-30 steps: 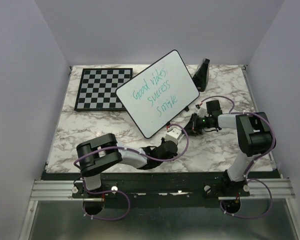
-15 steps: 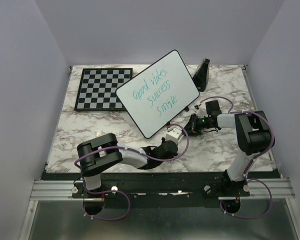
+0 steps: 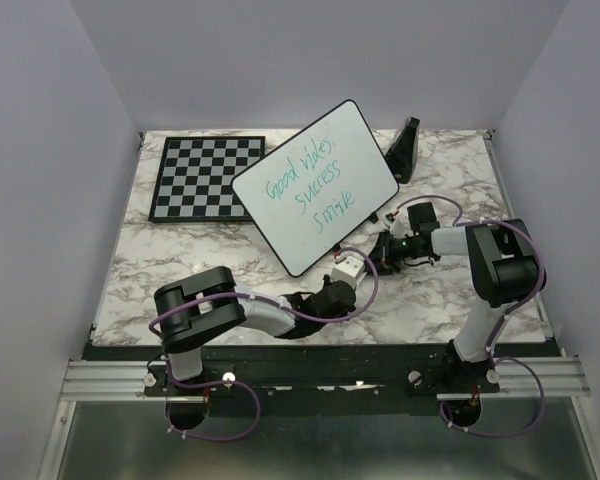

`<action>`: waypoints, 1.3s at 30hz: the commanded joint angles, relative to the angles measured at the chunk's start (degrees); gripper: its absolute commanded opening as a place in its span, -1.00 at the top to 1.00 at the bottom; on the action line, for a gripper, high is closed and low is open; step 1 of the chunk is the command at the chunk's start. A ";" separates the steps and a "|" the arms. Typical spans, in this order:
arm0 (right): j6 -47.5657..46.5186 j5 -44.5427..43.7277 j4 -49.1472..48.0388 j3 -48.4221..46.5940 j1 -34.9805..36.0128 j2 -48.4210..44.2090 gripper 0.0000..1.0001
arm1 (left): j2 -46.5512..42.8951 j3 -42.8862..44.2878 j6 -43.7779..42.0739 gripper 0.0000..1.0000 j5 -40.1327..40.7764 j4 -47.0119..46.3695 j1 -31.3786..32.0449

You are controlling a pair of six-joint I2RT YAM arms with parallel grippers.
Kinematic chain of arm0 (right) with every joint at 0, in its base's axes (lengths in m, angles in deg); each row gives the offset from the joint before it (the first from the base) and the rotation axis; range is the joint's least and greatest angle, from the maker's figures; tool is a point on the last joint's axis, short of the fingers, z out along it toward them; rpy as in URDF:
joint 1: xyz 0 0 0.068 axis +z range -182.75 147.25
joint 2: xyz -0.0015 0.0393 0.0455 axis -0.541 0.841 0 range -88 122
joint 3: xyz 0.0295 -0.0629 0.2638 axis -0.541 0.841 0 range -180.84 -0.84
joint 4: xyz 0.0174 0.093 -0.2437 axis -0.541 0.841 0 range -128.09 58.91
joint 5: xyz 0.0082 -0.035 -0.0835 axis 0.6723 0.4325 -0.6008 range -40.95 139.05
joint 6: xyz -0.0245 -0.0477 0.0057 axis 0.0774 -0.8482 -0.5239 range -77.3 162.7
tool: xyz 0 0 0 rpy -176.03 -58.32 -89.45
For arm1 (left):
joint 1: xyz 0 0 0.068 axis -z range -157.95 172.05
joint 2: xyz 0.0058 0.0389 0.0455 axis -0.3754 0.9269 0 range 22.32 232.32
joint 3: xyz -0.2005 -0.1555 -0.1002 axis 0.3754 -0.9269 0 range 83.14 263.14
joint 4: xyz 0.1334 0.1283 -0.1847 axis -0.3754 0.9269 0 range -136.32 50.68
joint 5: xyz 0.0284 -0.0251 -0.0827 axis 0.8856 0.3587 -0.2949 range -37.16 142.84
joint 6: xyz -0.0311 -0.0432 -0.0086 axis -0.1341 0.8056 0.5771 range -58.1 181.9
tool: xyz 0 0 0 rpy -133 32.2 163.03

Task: Write a sentence on the whiteboard
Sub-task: Insert the pen cap into the whiteboard marker.

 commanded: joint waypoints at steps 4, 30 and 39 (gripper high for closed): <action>-1.10 0.46 2.07 -1.42 1.97 1.97 0.99 | 6.84 -4.80 -0.77 0.73 -4.98 19.79 0.25; 2.68 4.58 -1.27 0.34 3.64 2.32 0.99 | 1.92 -6.91 -0.24 0.66 -0.06 19.17 0.34; 4.53 6.87 -3.38 0.69 3.64 2.15 0.99 | -0.98 -6.12 -1.64 0.62 2.93 19.97 0.34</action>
